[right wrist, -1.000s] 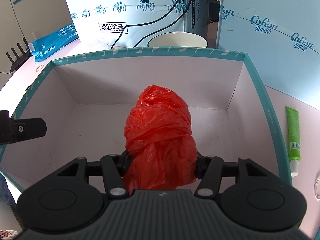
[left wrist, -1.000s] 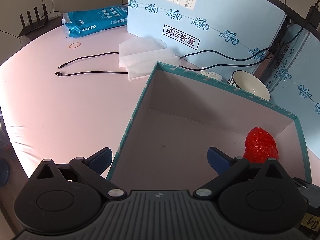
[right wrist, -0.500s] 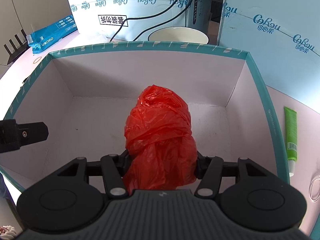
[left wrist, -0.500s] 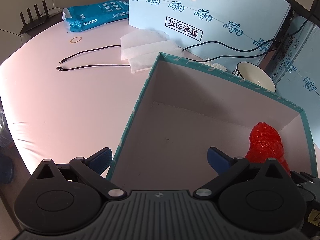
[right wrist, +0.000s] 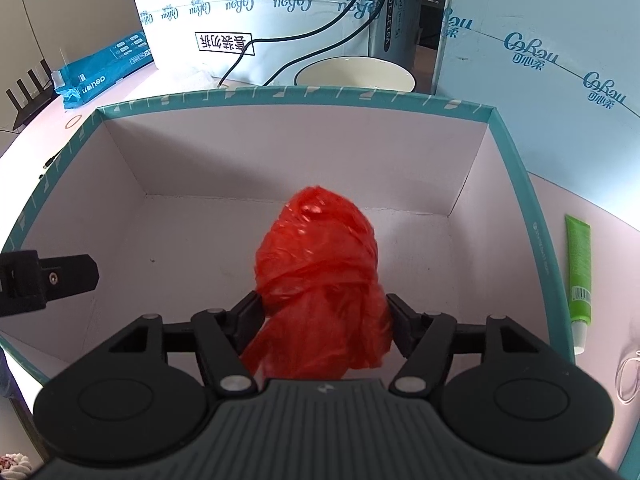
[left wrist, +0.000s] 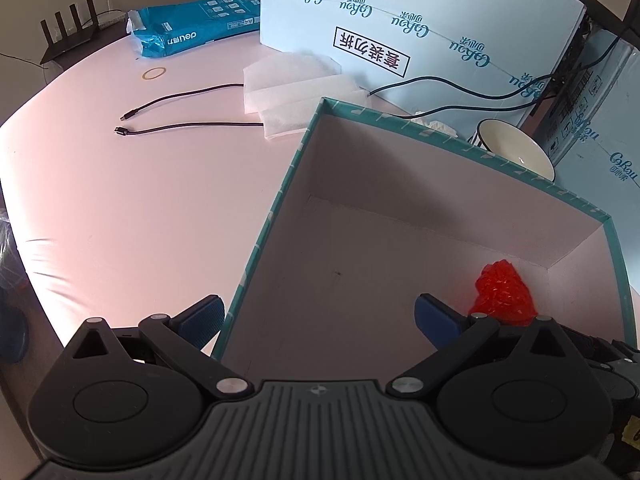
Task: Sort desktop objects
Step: 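Open the right tool fingers to release the red bag, then raise the open right tool away from the bag in the box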
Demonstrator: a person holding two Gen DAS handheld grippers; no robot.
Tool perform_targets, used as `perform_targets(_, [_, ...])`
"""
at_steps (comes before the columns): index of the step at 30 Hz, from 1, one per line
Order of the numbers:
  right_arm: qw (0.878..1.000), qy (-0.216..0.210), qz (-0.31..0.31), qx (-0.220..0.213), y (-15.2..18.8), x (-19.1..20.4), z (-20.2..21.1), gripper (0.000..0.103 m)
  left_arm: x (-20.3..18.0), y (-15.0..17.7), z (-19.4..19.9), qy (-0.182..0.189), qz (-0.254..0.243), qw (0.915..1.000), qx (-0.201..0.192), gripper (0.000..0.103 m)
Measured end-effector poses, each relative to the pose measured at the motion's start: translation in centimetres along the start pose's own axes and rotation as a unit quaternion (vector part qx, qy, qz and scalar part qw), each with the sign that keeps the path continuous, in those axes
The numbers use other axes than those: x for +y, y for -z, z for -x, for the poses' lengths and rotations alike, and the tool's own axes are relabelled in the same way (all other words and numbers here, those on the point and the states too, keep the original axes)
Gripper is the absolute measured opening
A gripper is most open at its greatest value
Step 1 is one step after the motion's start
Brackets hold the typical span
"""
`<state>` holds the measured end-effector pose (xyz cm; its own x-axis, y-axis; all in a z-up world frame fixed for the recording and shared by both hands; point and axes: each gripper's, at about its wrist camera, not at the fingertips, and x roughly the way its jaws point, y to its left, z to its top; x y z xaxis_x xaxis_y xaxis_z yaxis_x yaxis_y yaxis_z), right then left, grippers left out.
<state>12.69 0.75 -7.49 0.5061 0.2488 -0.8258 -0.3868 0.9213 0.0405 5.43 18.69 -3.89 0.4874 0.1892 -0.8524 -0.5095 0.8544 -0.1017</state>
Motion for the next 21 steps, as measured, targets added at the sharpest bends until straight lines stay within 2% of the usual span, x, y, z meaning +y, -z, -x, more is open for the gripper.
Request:
perform_targets(2, [1.0, 0.001, 0.001, -0.004, 0.0, 0.0, 0.1, 0.08, 0.0, 0.0, 0.0, 0.0, 0.001, 1.0, 0.0, 0.102])
perform_targets(9, [1.0, -0.009, -0.017, -0.024, 0.3, -0.4, 0.5, 0.081, 0.2, 0.1, 0.4, -0.001, 0.005, 1.0, -0.007, 0.102])
perform_targets(14, [0.996, -0.026, -0.052, -0.068, 0.9, -1.1, 1.2, 0.083, 0.2, 0.2, 0.5, -0.002, 0.006, 0.9999, -0.008, 0.102])
perform_targets(21, [0.991, -0.034, -0.078, -0.104, 1.7, -1.5, 1.9, 0.084, 0.2, 0.5, 1.0, -0.001, 0.003, 0.9999, -0.015, 0.102])
